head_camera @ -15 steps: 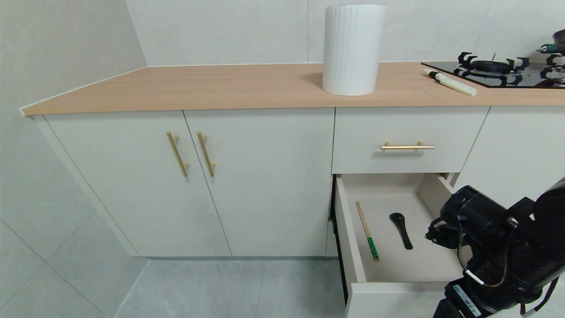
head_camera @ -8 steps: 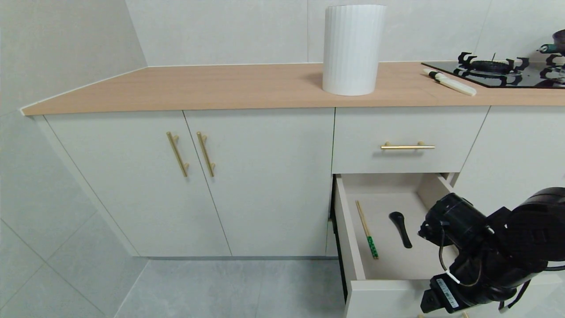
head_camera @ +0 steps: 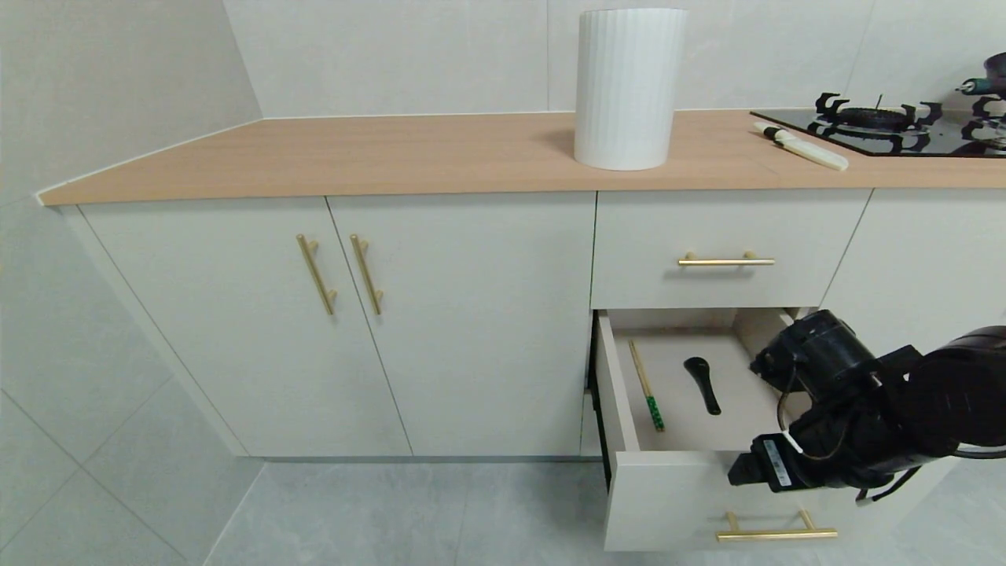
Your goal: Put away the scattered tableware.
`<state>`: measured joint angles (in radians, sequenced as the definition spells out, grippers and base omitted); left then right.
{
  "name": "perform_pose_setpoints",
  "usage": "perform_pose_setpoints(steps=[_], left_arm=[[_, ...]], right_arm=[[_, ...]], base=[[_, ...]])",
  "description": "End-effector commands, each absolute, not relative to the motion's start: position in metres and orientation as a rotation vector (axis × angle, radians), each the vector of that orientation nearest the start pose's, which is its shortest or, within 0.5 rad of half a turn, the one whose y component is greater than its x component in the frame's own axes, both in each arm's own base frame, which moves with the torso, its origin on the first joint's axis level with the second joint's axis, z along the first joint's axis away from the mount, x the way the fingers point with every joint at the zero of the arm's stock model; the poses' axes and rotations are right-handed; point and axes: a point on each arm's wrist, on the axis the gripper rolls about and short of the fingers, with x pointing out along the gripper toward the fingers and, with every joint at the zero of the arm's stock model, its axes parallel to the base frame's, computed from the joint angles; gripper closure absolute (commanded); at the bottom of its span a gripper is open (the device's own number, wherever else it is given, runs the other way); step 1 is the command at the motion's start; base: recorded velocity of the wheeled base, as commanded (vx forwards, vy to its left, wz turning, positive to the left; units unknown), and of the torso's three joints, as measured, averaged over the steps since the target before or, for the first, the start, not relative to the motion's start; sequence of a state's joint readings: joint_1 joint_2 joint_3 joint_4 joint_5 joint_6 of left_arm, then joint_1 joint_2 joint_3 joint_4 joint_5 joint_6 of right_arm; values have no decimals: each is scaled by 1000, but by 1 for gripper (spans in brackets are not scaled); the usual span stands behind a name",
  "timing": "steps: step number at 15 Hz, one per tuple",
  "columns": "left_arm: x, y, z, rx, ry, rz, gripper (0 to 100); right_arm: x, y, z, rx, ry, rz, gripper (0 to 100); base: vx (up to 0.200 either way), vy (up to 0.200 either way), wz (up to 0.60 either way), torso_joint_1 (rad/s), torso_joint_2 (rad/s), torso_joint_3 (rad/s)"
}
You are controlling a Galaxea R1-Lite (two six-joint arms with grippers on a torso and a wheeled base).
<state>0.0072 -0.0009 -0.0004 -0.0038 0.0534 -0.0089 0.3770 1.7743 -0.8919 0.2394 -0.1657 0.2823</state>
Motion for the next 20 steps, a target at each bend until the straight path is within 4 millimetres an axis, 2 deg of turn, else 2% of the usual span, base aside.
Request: perform_pose_setpoints(steps=[1,4,7,10,13,16,18,20], left_arm=[[-23,1,76,-9,-5,61,0],[-23,1,76,-9,-5,61,0],[-23,1,76,-9,-3,61,0],[-23,1,76,-9,-3,61,0],[-23,1,76,-9,-3,61,0],[-23,1,76,-9,-5,63,0],[-23,1,76,-9,-5,61,0],[-23,1,76,-9,-5,61,0]], right_arm=[[273,95,114,-28,1062,17,0],[297,102,114,-49,1035,35,0],[331,103,111,-60,1003,30,0],[356,101,106,-49,985,14,0],[372,99,102,-36,973,-1,0],[377,99,104,-19,927,-4,0],[389,94,90,-28,861,-77,0],[394,93,84,-18,798,-92,0]], base=[[0,0,0,0,0,0],[0,0,0,0,0,0],[0,0,0,0,0,0],[0,0,0,0,0,0],[0,0,0,0,0,0],[0,0,0,0,0,0],[0,0,0,0,0,0],[0,0,0,0,0,0]])
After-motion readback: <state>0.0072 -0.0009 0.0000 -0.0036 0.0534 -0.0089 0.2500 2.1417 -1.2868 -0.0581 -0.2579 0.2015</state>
